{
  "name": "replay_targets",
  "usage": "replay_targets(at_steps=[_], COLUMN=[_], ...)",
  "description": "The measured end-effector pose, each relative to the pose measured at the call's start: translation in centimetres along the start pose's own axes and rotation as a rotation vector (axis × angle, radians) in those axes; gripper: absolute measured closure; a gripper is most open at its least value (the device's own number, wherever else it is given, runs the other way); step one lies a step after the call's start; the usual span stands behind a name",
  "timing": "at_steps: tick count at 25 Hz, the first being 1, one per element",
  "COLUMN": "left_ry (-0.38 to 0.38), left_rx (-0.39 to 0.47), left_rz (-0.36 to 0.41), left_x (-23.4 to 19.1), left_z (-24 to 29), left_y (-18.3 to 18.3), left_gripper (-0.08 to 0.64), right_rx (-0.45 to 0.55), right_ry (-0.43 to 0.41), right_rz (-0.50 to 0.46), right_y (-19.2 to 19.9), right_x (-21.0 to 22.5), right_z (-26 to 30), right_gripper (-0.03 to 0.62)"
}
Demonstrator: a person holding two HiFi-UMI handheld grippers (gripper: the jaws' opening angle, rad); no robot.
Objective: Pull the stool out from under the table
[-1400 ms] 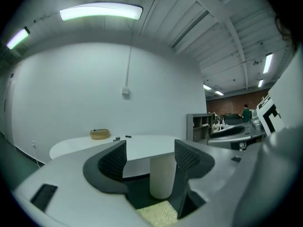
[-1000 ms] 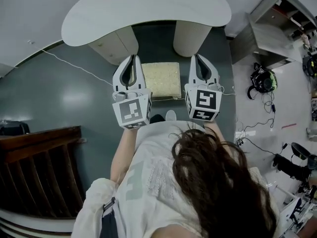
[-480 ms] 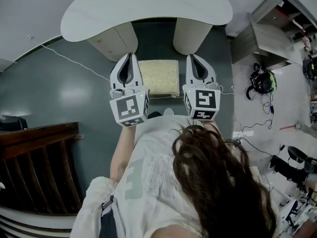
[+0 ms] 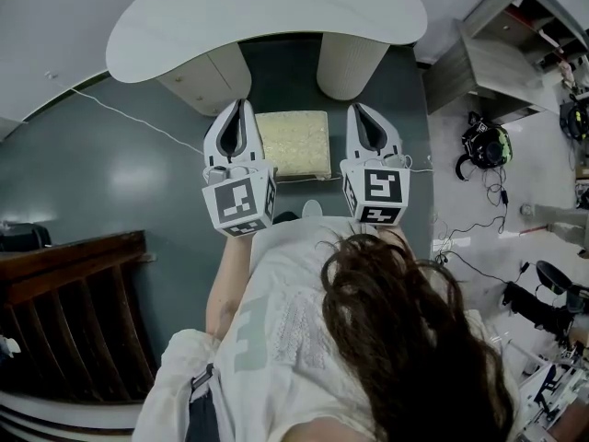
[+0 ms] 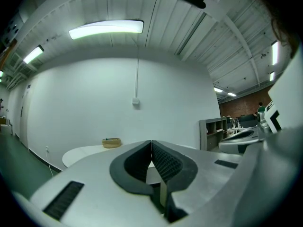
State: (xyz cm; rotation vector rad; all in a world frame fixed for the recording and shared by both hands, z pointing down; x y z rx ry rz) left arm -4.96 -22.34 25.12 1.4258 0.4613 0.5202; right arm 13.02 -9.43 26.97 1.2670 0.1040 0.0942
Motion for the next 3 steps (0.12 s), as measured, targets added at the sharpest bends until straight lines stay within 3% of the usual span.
replay_targets(at_steps=[3], left_ry=[0.003], left_rx=[-0.006], left_rz=[-0.001], left_x=[0.23], left_z=[0.04], left_y=[0.21], left_gripper=[0.532], right_rx=[-0.004], right_ry=[0.011], right_rz=[0.017], right_y=[0.29], right_x=[0.21], right_z=[-0.17], right_gripper=[0.563])
Point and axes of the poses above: the fingertips, and each gripper's own axes: z forward along the fingers, x to its right, y out of its underside, the point moved 8 cm from there along -z, backward along the fingers, and after that the axes turned 11 degrees about -y, right-handed, at the moved point
